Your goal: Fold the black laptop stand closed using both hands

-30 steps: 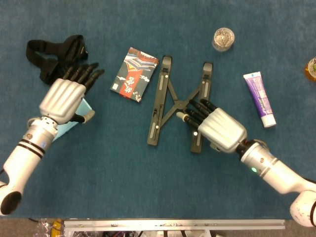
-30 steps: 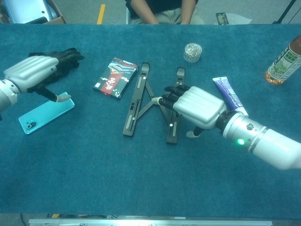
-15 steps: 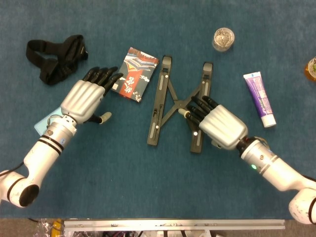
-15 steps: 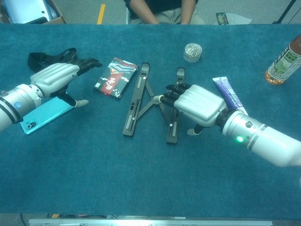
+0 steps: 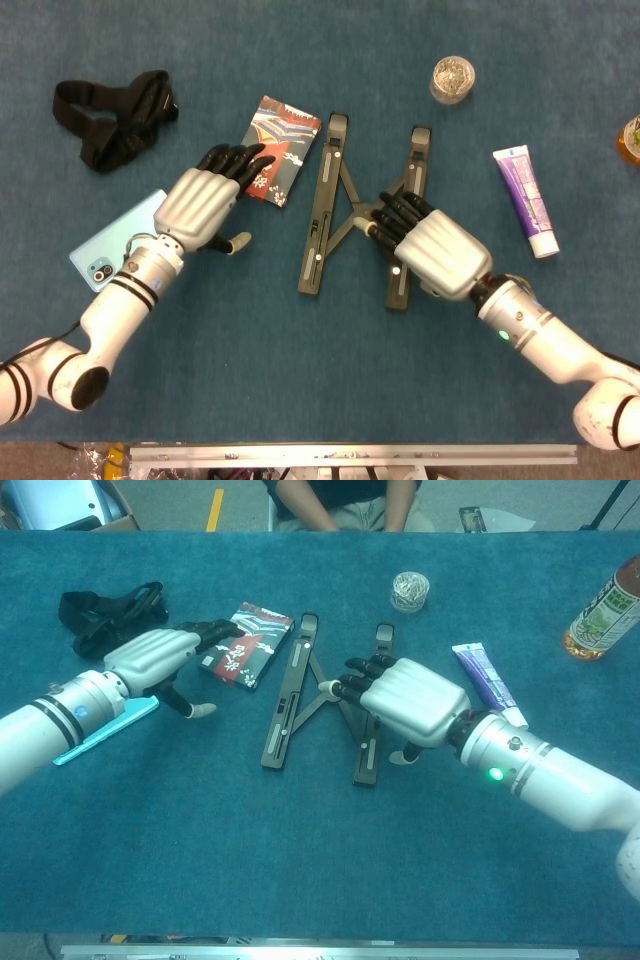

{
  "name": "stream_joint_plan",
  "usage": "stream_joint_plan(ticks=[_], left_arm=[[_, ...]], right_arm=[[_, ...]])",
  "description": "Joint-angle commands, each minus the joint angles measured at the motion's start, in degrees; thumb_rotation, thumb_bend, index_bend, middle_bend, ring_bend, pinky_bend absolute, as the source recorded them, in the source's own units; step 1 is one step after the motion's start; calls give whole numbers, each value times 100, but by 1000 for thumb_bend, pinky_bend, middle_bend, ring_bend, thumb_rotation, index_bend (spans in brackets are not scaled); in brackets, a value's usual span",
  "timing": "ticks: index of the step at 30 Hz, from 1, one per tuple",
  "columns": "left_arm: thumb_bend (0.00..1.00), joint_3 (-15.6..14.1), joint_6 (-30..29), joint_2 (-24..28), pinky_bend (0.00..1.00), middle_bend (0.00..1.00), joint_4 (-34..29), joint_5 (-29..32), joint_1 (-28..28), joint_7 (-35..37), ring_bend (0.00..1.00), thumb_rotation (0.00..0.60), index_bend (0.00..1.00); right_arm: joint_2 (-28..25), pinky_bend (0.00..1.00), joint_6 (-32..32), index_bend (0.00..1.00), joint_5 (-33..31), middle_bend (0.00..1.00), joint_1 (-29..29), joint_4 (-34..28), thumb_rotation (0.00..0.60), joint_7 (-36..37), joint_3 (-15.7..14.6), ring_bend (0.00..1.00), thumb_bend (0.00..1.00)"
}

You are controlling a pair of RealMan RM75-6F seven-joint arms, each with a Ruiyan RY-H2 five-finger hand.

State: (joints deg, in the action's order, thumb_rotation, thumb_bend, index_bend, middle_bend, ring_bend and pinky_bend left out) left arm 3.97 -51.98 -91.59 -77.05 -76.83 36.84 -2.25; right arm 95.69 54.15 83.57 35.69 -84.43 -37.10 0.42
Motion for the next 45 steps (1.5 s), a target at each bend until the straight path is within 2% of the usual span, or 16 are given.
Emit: stream_joint_plan(ticks=[1,16,26,45], left_arm=[[257,15,34,-116,12,0,86,12,30,64,0,600,0],[257,37,288,-580,12,0,521,61,209,143,0,600,0],[257,164,433,-804,12,0,725,126,368,248,0,600,0],[257,227,530,-979,12,0,866,185,490,370,0,600,0]], right_arm=[[78,151,49,49,13,168,7,64,600,-58,7,19,50],[184,151,91,48,-80,168,27,186,600,-168,12,19,53],[388,150,145,49,-35,168,72,428,600,-86,36,19,58],[550,133,255,49,86,168,143,547,600,58,85,19,96]])
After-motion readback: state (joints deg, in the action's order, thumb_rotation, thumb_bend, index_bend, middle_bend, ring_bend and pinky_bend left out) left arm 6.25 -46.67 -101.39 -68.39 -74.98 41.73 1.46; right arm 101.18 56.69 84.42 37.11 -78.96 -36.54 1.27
